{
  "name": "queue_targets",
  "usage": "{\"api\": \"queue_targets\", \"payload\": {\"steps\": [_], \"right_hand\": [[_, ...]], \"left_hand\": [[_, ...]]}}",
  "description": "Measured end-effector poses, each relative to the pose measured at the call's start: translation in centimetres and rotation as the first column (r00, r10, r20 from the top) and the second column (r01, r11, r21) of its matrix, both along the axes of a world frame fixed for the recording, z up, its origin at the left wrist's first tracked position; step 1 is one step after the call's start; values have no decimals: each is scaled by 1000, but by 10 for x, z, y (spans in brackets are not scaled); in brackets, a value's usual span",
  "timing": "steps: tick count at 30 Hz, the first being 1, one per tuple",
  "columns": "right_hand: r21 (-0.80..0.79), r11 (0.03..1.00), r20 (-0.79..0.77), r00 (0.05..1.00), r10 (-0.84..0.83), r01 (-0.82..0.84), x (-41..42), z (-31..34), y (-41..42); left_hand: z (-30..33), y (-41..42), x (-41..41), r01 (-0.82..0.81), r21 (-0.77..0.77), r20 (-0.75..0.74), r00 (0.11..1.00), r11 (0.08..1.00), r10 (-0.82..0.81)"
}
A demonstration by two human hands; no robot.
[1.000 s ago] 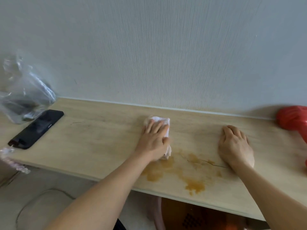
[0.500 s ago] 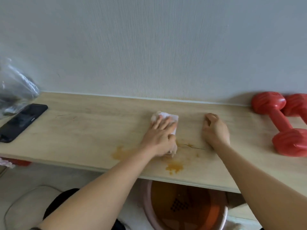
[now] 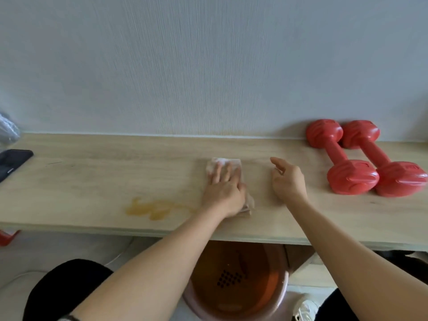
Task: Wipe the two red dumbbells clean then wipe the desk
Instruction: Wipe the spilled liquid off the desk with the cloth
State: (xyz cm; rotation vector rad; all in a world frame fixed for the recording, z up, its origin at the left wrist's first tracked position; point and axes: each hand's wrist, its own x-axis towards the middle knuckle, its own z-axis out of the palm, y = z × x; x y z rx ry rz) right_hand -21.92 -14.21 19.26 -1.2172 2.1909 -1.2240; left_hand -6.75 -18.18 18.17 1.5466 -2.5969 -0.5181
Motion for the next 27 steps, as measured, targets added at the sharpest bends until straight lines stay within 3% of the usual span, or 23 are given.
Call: {"api": "queue_targets", "payload": {"steps": [2,4,6,7,9,11,12,17,20,24,27], "right_hand": [[-50,999,-30,1000,-3,2,7,7,3],[-118,993,-50,998,-33,27,19,16,3],[-135,990,-106,994,27,-41,43,23,-1],[-107,986,-174,979,110,-130,58,23,-5],[113,931,-348,864,363,-346,90,14,-9],[344,845,-441,724,531,-410,101,0,-7],[387,830,-437,712,549,-402,95,-2,-2],[462,836,-478,711,516,-297,45,-5,24],[490,841,-481,732,482,-231,56,-8,32],[435,798,-524,603,601,-417,139,-12,36],[465,700,-409,570,713,-542,176,-7,20]], "left_hand": [[2,8,-7,22,98,-35,999,995,-19],[11,8,3,40,276,-280,959,960,40],[24,7,26,-28,375,-569,782,927,254],[32,6,39,-113,334,-600,740,936,303],[37,4,62,-292,139,-506,800,946,321],[34,11,80,-347,44,-383,860,937,337],[30,16,86,-345,19,-350,877,938,330],[7,26,108,-369,-109,-369,877,923,307],[5,21,124,-402,-135,-416,852,905,317],[4,13,140,-449,-155,-440,829,880,345],[2,12,153,-464,-218,-394,847,858,358]]}}
